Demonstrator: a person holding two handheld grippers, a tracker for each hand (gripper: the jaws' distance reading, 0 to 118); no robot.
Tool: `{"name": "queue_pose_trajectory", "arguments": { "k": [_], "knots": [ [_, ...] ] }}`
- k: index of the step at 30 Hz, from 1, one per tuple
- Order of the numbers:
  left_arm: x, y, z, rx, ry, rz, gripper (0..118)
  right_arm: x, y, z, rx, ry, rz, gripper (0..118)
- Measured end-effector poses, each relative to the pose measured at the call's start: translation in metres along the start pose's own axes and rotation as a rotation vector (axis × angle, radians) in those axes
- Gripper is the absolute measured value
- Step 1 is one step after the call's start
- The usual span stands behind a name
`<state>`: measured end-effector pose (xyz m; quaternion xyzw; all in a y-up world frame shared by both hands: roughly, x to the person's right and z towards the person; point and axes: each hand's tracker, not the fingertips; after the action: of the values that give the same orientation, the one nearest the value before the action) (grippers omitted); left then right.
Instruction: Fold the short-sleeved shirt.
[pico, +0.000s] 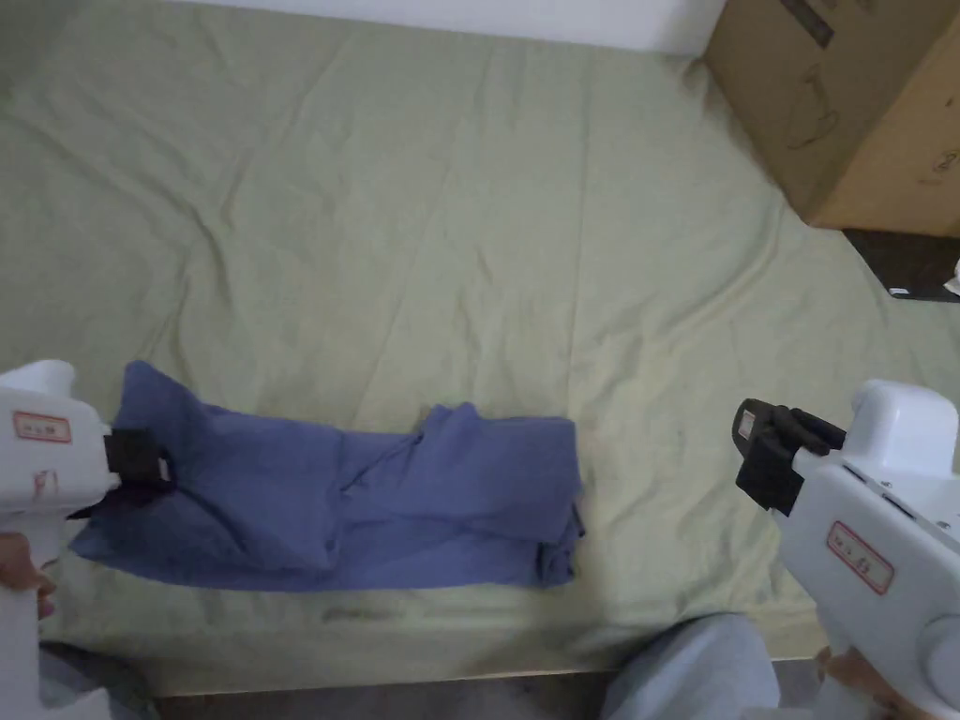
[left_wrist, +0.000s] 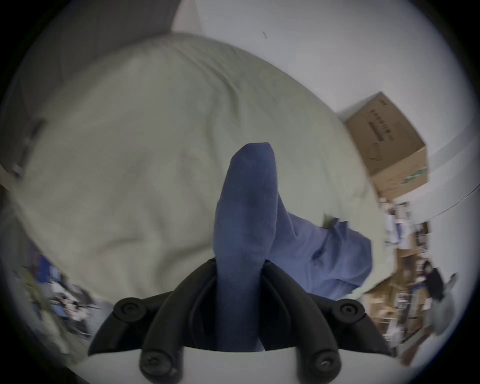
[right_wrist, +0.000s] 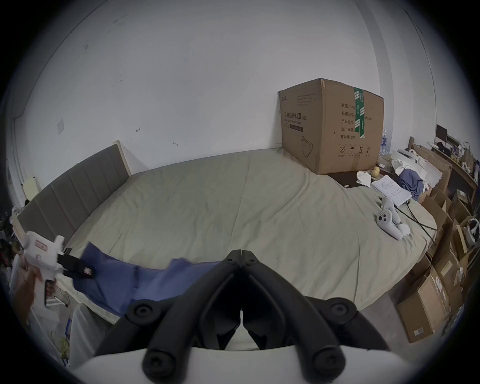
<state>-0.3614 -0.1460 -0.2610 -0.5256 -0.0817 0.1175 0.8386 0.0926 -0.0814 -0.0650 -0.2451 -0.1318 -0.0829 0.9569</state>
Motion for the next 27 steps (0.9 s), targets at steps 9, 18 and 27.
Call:
{"name": "queue_pose_trajectory", "arguments": {
  "k": [9, 18, 27],
  "knots": [
    [0.04, 0.007, 0.048, 0.139, 0.101, -0.173, 13, -0.008, 0.003, -0.007, 0.017, 0.032, -0.02, 0],
    [0.153, -0.021, -0.009, -0.004, -0.079, -0.421, 13, 0.007, -0.004, 0.006, 0.013, -0.003, -0.048, 0],
    [0.216, -0.062, -0.114, -0.219, -0.165, -0.455, 64, 0.022, -0.017, 0.019, -0.011, -0.061, -0.072, 0]
  ]
}}
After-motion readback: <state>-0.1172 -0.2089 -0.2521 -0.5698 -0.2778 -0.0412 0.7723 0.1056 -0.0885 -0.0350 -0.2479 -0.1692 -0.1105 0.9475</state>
